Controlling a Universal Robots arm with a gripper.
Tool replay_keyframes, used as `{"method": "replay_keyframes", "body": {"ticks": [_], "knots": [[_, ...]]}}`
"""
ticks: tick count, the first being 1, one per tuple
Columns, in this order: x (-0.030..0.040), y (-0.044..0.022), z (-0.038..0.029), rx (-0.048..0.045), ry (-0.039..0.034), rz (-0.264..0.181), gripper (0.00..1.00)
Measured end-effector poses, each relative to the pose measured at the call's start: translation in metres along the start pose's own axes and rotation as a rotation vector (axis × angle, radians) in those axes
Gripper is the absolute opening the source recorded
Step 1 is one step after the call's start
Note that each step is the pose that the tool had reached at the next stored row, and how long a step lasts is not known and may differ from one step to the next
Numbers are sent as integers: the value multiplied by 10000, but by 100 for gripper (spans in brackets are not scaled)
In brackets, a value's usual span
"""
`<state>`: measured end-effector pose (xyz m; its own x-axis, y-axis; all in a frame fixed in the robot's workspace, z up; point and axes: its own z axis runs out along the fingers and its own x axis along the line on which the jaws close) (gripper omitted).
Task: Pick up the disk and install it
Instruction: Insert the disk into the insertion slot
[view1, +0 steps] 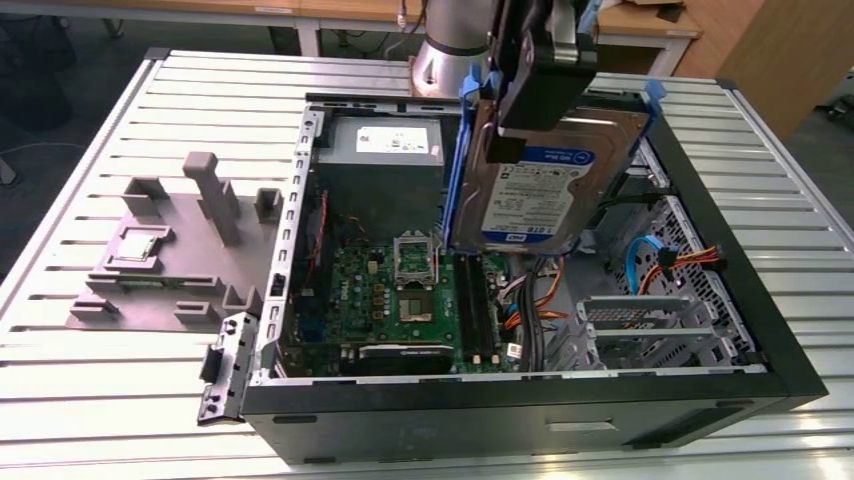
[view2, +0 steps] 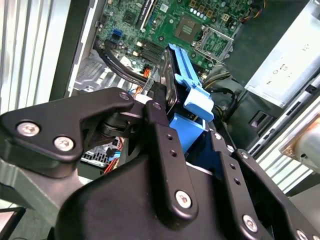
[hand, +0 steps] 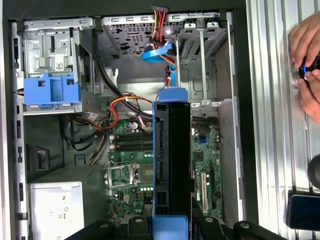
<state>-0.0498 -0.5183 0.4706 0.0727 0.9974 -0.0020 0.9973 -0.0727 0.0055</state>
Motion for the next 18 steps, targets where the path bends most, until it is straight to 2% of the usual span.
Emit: {"method": "replay_keyframes", "body": {"ticks": [4, 8, 11, 15, 18], "knots": [[0, 19, 13, -7, -7, -6, 37], [3, 56, 28, -11, -65, -12, 37], [5, 88, 41, -12, -77, -14, 37], [5, 96, 46, -13, -90, -12, 37], [-1, 98, 48, -18, -165, -14, 37]]}}
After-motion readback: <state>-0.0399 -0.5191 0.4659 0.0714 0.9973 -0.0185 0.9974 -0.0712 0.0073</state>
